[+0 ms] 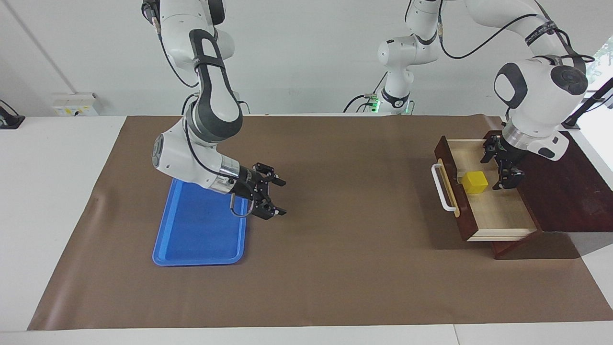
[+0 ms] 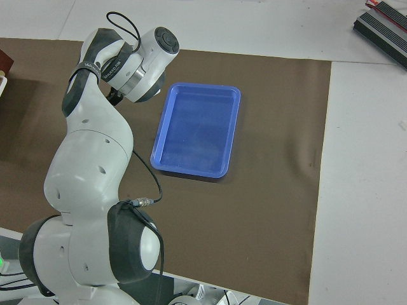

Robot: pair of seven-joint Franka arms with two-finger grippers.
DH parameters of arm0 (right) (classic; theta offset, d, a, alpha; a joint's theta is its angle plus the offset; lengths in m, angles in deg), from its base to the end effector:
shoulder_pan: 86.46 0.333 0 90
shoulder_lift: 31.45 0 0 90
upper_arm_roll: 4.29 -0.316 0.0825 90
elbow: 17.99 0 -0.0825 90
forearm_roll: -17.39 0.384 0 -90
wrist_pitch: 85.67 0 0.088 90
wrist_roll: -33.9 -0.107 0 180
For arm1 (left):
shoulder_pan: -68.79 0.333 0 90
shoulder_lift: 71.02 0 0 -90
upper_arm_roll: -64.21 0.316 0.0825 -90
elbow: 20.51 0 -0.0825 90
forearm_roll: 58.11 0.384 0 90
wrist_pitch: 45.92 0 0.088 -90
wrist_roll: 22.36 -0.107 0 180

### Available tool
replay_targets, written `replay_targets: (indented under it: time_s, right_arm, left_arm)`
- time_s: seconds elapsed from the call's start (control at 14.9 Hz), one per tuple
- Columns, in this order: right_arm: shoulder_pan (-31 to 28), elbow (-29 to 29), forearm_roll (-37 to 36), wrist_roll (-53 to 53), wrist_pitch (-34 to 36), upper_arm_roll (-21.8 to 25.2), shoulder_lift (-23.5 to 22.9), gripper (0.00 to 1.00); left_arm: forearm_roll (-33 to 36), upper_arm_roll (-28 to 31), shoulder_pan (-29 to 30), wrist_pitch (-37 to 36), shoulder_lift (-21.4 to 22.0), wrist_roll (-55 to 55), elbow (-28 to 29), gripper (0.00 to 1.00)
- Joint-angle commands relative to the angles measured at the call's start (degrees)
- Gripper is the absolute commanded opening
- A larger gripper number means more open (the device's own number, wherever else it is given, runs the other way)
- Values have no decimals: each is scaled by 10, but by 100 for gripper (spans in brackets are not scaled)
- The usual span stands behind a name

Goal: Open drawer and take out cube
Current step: 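Grasp the yellow cube inside the drawer with the left gripper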

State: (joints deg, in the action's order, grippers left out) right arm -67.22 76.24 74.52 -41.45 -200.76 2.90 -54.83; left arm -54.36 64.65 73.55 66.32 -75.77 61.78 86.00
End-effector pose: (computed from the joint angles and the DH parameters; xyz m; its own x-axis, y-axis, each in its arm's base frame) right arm 0.6473 0.1998 0.3982 0.0019 -0.6687 -0.7435 -0.9999 -0.0111 0.0074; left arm 0.5832 0.0573 0.4734 0.0354 0.9974 0.0629 0.9993 -0.0361 0.0100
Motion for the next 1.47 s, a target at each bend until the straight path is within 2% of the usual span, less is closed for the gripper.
replay_targets:
  time_s: [0.0, 0.47, 1.14, 1.21, 1.27, 1.34, 1.41]
  right_arm:
    - [1, 7, 2, 21, -9, -1, 3, 97]
    - [4, 6, 2, 36, -10, -1, 2, 97]
    - [5, 8, 2, 40, -14, -1, 1, 97]
    - [5, 8, 2, 40, -14, -1, 1, 97]
    - [5, 9, 2, 40, -14, -1, 0, 97]
    - [5, 9, 2, 40, -14, -1, 0, 97]
    - [5, 10, 3, 40, -14, -1, 0, 97]
  left_arm:
    - [-8, -5, 7, 53, 37, 37, 64, 100]
    - [-11, -5, -4, 108, 31, 95, 76, 100]
    - [-10, -5, -17, 111, 21, 93, 94, 100]
    - [-10, -5, -19, 111, 20, 98, 93, 81]
    - [-10, -5, -19, 111, 20, 99, 92, 53]
    - [-10, -5, -18, 110, 19, 98, 89, 20]
    - [-10, -5, -17, 107, 18, 97, 85, 0]
